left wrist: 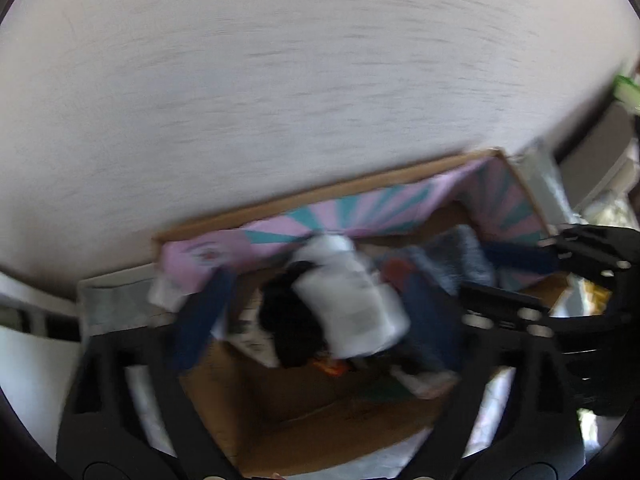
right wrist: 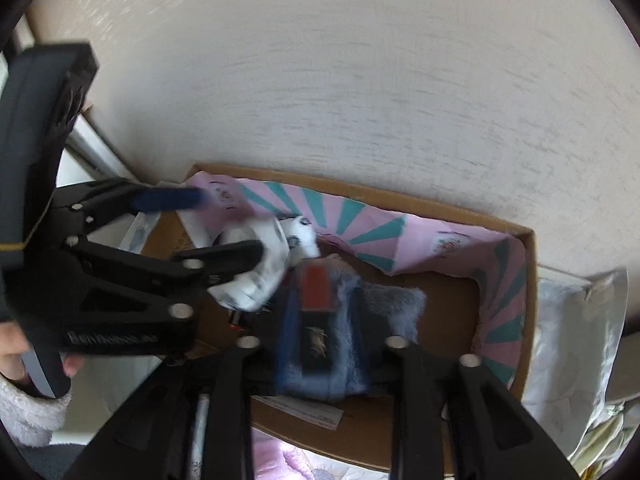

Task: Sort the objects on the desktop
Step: 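Carry panda sock and lipstick over the box and open both tools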

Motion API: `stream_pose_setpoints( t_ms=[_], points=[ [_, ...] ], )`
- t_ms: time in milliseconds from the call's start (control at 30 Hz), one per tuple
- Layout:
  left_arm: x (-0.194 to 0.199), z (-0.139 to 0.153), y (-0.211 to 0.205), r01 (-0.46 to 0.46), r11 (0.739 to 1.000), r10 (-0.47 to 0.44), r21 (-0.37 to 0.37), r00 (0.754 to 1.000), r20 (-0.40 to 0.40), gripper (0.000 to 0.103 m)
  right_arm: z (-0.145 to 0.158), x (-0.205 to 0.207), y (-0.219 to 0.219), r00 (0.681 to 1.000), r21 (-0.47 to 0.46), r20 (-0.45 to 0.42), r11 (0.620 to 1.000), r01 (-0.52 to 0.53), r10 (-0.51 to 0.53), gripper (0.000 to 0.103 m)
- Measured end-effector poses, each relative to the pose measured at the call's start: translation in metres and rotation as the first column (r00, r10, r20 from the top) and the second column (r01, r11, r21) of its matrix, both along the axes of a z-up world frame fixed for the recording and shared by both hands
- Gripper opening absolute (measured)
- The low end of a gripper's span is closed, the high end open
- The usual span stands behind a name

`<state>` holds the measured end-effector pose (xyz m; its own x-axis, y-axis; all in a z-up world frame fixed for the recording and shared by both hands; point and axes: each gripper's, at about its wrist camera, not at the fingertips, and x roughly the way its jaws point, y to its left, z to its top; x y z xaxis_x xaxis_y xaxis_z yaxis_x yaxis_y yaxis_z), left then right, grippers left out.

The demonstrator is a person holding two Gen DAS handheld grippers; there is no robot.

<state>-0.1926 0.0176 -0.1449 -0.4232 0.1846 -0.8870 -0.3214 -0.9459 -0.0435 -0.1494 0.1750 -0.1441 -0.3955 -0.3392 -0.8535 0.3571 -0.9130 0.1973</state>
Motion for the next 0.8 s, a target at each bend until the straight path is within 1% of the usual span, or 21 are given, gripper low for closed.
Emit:
stream_pose_setpoints(
  t_ms=[33, 67, 100, 133, 167, 200, 233, 267, 333, 467, 600, 733, 800],
  points=[
    [0.0, 0.002, -0.007, -0.012, 1.0, 0.012, 0.02, 1.0, -0.007, 0.103, 0.001, 0.0, 0.005, 1.0, -0.006, 0.003, 1.0, 0.014, -0.014, 0.057],
    [0.001, 0.005, -0.015, -0.023, 0.997, 0.023, 0.074, 1.0, 0.003, 0.103, 0.002, 0.001, 0.011, 0.999, -0.015, 0.006, 0.999, 0.031, -0.031, 0.063],
    [0.001, 0.006, -0.023, -0.033, 0.991, 0.03, 0.13, 0.999, 0.028, 0.103, 0.004, 0.004, 0.019, 0.999, -0.029, 0.003, 0.999, 0.043, -0.043, 0.063],
    [0.001, 0.006, -0.029, -0.038, 0.984, 0.029, 0.172, 0.998, 0.054, 0.103, 0.006, 0.007, 0.024, 0.999, -0.038, -0.002, 0.998, 0.048, -0.048, 0.064],
    [0.002, 0.008, -0.034, -0.043, 0.978, 0.03, 0.202, 0.997, 0.066, 0.103, 0.008, 0.01, 0.029, 0.999, -0.038, -0.005, 0.998, 0.052, -0.052, 0.066],
    [0.005, 0.01, -0.04, -0.048, 0.976, 0.037, 0.212, 0.998, 0.057, 0.103, 0.011, 0.013, 0.033, 0.998, -0.023, -0.013, 0.998, 0.056, -0.056, 0.068],
    [0.008, 0.013, -0.044, -0.053, 0.976, 0.045, 0.211, 0.998, 0.041, 0.103, 0.012, 0.016, 0.035, 0.998, -0.006, -0.022, 0.998, 0.059, -0.059, 0.073],
    [0.012, 0.016, -0.047, -0.057, 0.978, 0.053, 0.201, 0.998, 0.022, 0.103, 0.015, 0.02, 0.038, 0.998, 0.017, -0.037, 0.998, 0.058, -0.058, 0.075],
    [0.015, 0.019, -0.044, -0.056, 0.98, 0.057, 0.19, 0.998, 0.002, 0.103, 0.017, 0.016, 0.039, 0.998, 0.033, -0.048, 0.998, 0.053, -0.051, 0.075],
    [0.022, 0.027, -0.043, -0.052, 0.982, 0.057, 0.182, 0.998, -0.023, 0.103, 0.024, 0.024, 0.036, 0.998, 0.066, -0.059, 0.997, 0.033, -0.029, 0.075],
    [0.027, 0.035, -0.042, -0.047, 0.98, 0.057, 0.192, 0.997, -0.045, 0.103, 0.031, 0.024, 0.036, 0.998, 0.052, -0.063, 0.998, 0.029, -0.026, 0.075],
    [0.042, 0.054, -0.042, -0.008, 0.969, 0.044, 0.247, 0.989, -0.139, 0.103, 0.035, 0.034, 0.03, 0.996, 0.051, -0.09, 0.998, 0.022, -0.018, 0.075],
    [0.051, 0.061, -0.04, 0.026, 0.962, 0.017, 0.273, 0.988, -0.154, 0.103, 0.037, 0.041, 0.03, 0.997, 0.049, -0.08, 0.999, 0.01, -0.006, 0.075]
  ],
)
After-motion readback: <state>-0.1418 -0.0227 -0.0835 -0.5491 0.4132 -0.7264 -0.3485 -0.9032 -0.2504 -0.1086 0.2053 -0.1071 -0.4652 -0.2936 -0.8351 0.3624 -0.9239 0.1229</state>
